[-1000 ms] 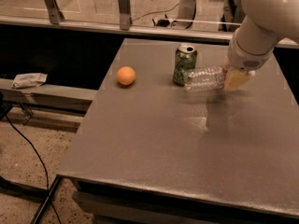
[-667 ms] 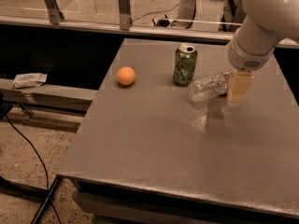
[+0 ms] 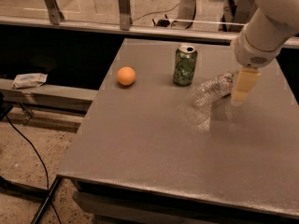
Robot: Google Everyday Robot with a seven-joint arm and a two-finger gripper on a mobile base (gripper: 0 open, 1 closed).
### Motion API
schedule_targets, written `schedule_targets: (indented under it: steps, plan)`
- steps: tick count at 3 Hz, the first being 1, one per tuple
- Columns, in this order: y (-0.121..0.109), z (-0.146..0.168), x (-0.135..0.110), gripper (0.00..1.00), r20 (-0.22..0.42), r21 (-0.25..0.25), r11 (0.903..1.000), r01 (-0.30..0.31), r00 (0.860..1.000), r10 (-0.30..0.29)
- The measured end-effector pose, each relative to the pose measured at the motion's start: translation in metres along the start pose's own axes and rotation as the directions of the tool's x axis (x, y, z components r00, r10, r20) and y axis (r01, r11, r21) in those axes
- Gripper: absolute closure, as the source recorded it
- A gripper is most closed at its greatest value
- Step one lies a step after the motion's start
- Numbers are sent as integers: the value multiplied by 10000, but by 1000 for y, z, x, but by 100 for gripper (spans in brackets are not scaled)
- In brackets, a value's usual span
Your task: Move water bottle near green can
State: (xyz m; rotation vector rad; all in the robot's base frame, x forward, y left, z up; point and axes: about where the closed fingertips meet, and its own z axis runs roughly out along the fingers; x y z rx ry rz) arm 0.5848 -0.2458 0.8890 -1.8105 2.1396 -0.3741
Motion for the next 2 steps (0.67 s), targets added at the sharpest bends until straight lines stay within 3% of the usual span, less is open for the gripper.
schedule_targets:
  steps: [1, 2]
  plan:
    - [-14, -37, 25, 0, 701, 403, 9954, -870, 9940, 841]
    - [-16, -79, 63, 0, 1042, 864, 9762, -1990, 9763, 1898]
